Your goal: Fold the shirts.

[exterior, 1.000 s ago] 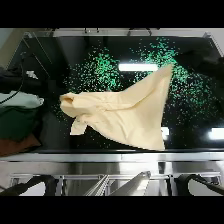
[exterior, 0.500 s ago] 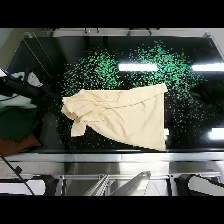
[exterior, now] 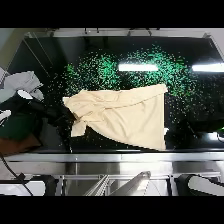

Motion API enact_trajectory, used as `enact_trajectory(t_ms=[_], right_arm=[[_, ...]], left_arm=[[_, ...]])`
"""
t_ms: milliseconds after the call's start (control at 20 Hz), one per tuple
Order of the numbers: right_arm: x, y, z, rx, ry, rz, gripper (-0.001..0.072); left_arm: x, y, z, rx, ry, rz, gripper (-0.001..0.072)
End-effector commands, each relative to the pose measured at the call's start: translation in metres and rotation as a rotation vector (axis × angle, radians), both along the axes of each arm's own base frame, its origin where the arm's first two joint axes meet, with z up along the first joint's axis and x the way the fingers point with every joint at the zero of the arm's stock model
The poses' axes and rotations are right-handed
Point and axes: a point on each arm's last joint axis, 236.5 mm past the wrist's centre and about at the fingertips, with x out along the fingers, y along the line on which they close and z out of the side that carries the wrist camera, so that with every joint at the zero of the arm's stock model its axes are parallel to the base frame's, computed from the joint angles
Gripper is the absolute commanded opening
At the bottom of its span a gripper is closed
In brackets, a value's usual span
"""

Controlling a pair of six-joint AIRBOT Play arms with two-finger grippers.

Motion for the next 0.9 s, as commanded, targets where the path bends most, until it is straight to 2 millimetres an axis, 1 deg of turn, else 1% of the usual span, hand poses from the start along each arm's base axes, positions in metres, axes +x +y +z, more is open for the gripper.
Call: enact_trajectory(t_ms=[0, 50, 100, 150, 200, 300, 350, 400, 600, 650, 750, 800, 850], right_arm=[[-0.018, 0.015, -0.016, 0.005, 0.045, 0.017, 0.0413], [-0.018, 0.021, -0.016, 0.005, 0.046, 0.04, 0.0411], [-0.019, 0.027, -0.015, 0.008, 0.05, 0.064, 0.041], [-0.02, 0.034, -0.016, 0.01, 0.053, 0.088, 0.041], [-0.021, 0.04, -0.016, 0.011, 0.059, 0.105, 0.0409], [-0.024, 0.052, -0.019, 0.017, 0.073, 0.151, 0.0405], [-0.027, 0.058, -0.022, 0.023, 0.085, 0.175, 0.0382], [-0.031, 0.065, -0.024, 0.034, 0.101, 0.198, 0.0381], [-0.061, 0.1, -0.025, 0.13, 0.208, 0.337, 0.0378], [-0.065, 0.106, -0.026, 0.135, 0.218, 0.363, 0.0314], [-0.067, 0.116, -0.025, 0.138, 0.199, 0.414, 0.0038], [-0.063, 0.121, -0.022, 0.153, 0.166, 0.426, 0.0017], [-0.058, 0.124, -0.017, 0.173, 0.136, 0.42, 0.0017]], left_arm=[[0.045, 0.004, -0.024, 0.149, -0.2, 0.035, 0.0512], [0.058, 0.004, -0.021, 0.165, -0.244, 0.046, 0.0386], [0.068, 0.003, -0.016, 0.172, -0.278, 0.046, 0.0289], [0.075, 0.003, -0.01, 0.174, -0.299, 0.045, 0.0163], [0.081, 0.002, -0.004, 0.171, -0.312, 0.041, 0.0018], [0.085, 0.0, 0.006, 0.155, -0.314, 0.024, 0.0023], [0.084, -0.002, 0.01, 0.145, -0.308, 0.012, 0.0023], [0.083, -0.004, 0.013, 0.136, -0.302, 0.002, 0.0023], [0.071, -0.008, 0.017, 0.11, -0.257, -0.03, 0.0023], [0.067, -0.009, 0.017, 0.104, -0.244, -0.04, 0.0023], [0.06, -0.008, 0.018, 0.091, -0.216, -0.05, 0.0023], [0.056, -0.006, 0.019, 0.082, -0.199, -0.05, 0.0023], [0.05, -0.004, 0.02, 0.07, -0.175, -0.053, 0.0023]])
